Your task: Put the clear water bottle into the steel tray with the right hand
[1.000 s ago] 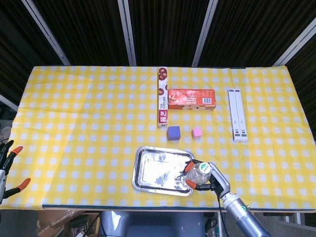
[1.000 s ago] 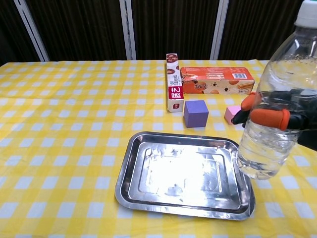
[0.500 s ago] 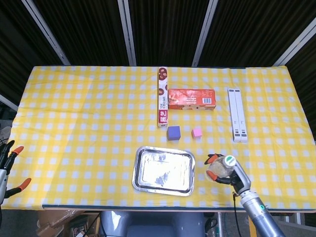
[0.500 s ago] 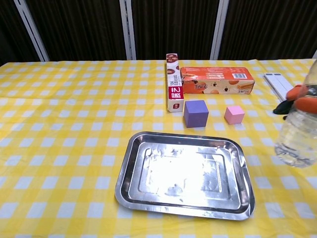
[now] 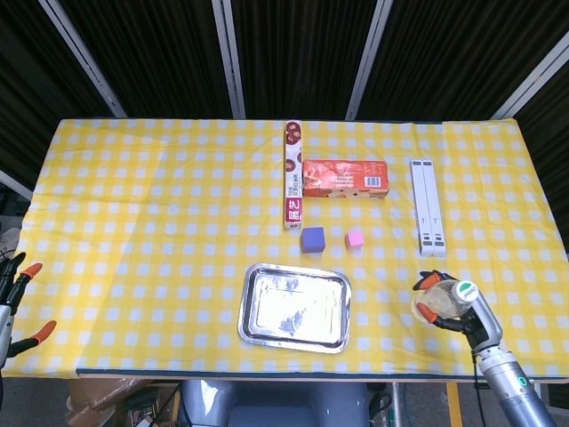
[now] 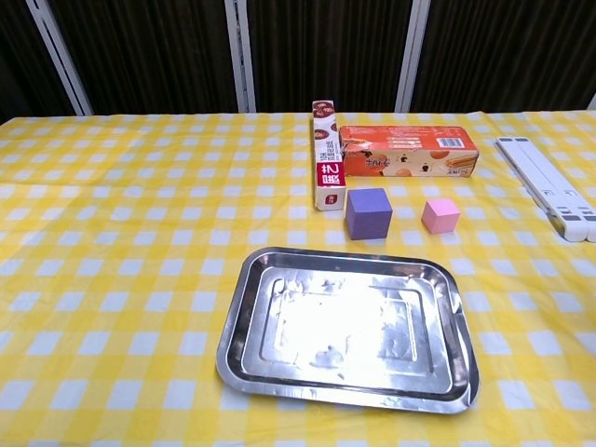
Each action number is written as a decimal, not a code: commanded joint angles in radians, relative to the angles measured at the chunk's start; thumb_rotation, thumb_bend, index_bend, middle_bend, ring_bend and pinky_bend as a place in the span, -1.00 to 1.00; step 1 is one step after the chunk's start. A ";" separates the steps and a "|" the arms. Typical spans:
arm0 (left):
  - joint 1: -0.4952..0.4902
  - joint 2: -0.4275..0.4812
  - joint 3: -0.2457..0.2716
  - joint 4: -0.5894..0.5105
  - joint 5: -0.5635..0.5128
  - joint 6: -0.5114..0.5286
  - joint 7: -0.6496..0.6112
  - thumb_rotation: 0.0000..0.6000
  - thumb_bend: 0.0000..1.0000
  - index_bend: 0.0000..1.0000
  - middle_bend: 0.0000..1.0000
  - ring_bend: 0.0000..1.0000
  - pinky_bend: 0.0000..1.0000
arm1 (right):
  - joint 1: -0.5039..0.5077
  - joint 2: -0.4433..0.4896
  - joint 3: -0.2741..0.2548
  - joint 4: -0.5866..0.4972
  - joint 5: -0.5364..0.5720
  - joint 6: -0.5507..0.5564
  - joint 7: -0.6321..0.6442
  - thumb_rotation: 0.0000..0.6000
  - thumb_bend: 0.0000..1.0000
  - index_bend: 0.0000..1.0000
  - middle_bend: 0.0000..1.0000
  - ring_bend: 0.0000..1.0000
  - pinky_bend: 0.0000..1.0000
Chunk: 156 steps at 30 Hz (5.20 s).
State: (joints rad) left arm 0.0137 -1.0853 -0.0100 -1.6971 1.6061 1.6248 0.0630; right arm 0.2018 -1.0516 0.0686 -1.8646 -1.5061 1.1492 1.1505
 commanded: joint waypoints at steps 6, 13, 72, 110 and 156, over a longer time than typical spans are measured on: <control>-0.001 0.012 -0.004 0.008 -0.009 0.000 -0.034 1.00 -0.57 -0.74 -1.00 -1.00 -1.00 | 0.123 -0.196 0.032 -0.216 0.108 -0.129 -0.338 1.00 0.16 0.46 0.05 -0.57 -1.00; -0.006 0.021 -0.007 0.013 -0.020 -0.014 -0.054 1.00 -0.57 -0.73 -1.00 -1.00 -1.00 | 0.176 -0.370 0.077 -0.263 0.305 -0.100 -0.598 1.00 0.16 0.47 0.05 -0.57 -1.00; -0.017 0.014 -0.002 0.000 -0.025 -0.038 -0.029 1.00 -0.57 -0.74 -1.00 -1.00 -1.00 | 0.171 -0.659 0.099 -0.013 0.406 -0.066 -0.783 1.00 0.16 0.49 0.07 -0.56 -1.00; -0.020 0.012 0.002 0.002 -0.018 -0.040 -0.025 1.00 -0.57 -0.74 -1.00 -1.00 -1.00 | 0.141 -0.746 0.042 0.081 0.359 -0.120 -0.808 1.00 -0.67 -0.22 -0.39 -0.84 -1.00; -0.017 -0.004 0.006 -0.003 -0.015 -0.035 0.026 1.00 -0.57 -0.74 -1.00 -1.00 -1.00 | 0.056 -0.011 -0.172 0.243 -0.200 0.065 -0.523 1.00 -0.76 -0.60 -0.73 -1.00 -1.00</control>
State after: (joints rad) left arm -0.0034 -1.0895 -0.0038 -1.7003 1.5913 1.5899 0.0896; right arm 0.3781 -1.1157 -0.1422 -1.6240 -1.8798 1.0766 1.1863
